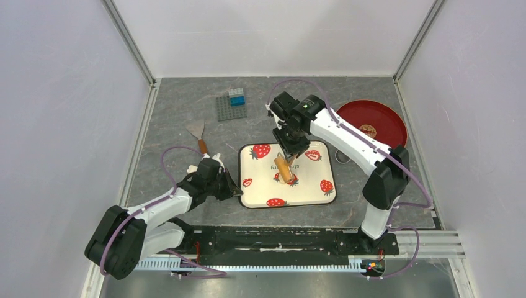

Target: Roll out the dumpling wrappers from the dough

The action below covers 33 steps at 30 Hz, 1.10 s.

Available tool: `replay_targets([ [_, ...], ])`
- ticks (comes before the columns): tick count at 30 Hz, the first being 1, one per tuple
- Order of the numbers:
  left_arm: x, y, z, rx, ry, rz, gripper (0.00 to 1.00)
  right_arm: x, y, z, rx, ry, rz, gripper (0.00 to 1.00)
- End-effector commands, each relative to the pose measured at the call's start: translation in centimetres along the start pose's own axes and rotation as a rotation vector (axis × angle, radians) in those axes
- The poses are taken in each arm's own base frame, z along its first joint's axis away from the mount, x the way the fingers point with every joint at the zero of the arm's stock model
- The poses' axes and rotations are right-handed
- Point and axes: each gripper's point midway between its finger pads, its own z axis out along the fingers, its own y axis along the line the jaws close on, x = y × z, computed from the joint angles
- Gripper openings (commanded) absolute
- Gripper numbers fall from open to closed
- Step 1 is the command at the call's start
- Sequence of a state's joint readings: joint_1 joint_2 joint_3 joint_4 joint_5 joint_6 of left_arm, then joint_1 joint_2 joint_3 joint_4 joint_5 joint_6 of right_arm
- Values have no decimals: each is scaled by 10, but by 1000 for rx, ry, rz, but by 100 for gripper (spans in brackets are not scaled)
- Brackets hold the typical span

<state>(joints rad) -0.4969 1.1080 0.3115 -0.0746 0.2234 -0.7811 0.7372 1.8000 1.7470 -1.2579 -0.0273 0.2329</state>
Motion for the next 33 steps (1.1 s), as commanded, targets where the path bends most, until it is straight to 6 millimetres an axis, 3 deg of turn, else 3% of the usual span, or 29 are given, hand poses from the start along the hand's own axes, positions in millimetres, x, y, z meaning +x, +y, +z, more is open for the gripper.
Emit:
replay_targets([
  [1,24,40,0,-160,68,-37,2,0,1,2,17,-1,-29,0],
  [33,24,40,1,-160,69,-35,2,24,15,30,38,79,-88,0],
])
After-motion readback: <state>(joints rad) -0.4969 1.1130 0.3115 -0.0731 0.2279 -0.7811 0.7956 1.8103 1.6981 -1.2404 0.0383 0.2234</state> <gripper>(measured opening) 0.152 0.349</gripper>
